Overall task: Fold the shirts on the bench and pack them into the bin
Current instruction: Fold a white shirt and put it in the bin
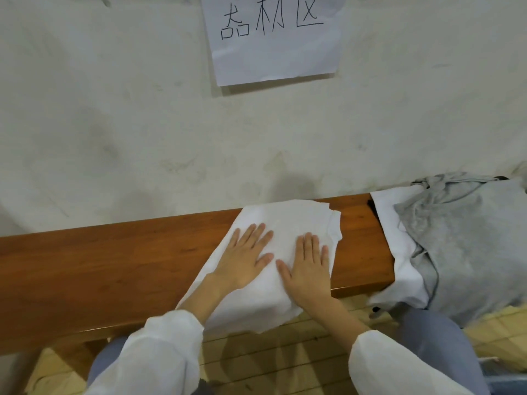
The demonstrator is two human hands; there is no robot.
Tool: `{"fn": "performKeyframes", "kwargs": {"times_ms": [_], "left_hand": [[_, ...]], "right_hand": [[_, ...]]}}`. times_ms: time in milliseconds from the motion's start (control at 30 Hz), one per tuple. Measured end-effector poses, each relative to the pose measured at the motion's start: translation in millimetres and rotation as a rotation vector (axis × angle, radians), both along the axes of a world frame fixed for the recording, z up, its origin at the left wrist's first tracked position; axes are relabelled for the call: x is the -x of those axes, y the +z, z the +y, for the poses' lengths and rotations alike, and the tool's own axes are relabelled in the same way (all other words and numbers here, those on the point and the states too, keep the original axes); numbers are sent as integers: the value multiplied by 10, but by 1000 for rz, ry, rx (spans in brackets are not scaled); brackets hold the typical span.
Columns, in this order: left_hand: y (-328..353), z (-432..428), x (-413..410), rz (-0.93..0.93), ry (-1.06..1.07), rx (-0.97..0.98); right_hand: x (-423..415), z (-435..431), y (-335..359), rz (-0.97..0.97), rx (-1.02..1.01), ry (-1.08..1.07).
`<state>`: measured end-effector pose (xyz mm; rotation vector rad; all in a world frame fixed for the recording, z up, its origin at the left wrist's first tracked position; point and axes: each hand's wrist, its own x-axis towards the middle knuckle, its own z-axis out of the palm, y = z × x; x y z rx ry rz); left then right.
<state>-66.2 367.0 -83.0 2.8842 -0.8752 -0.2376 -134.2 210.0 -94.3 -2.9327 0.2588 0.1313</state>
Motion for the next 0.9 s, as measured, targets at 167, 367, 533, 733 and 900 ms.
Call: {"fn": "performKeyframes", "kwargs": {"times_ms": [167,367,533,733,900], "left_hand": [[-95,-65,519,-8,321,-22],[26,150,720,-100,259,-34],[-8,435,629,-20,-14,-72],[-58,534,724,-46,-56,-215],[-7,456,887,-129,-24,-229]], "right_hand": [[-34,-205,51,36,26,347],[-10,-624,213,74,105,622],[90,-656,214,135,108,604],[309,-599,174,92,186,563],[410,-536,162,127,188,514]]}}
